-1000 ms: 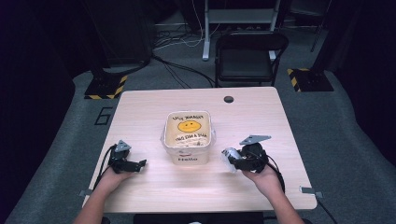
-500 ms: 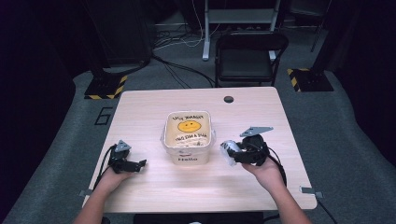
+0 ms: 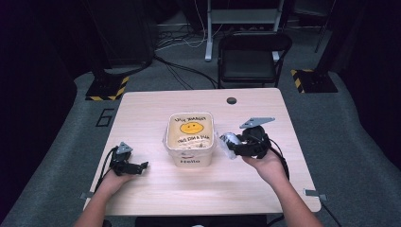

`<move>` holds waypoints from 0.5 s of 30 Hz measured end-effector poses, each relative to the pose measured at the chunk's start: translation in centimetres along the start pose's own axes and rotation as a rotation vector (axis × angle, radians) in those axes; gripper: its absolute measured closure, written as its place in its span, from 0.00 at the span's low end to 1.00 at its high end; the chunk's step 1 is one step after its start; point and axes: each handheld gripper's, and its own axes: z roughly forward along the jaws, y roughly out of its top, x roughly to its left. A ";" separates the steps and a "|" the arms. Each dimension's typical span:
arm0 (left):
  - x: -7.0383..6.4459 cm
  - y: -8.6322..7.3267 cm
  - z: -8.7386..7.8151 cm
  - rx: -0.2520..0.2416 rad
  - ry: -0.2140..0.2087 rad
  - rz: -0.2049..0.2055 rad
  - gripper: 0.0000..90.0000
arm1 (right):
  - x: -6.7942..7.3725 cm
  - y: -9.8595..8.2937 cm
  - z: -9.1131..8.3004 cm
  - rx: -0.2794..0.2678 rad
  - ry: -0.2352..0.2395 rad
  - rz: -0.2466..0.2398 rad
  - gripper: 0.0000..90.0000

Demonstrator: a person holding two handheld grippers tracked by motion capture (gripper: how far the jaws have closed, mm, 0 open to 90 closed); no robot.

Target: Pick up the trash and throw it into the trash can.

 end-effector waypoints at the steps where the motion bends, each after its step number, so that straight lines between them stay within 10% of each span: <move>1: 0.0 0.0 0.0 -0.002 0.001 -0.001 0.00 | 0.0 0.2 0.0 -0.003 0.001 -0.011 0.55; 15: 0.0 0.0 0.0 -0.002 0.000 -0.003 0.00 | 1.5 4.6 0.1 -0.024 0.031 -0.051 0.56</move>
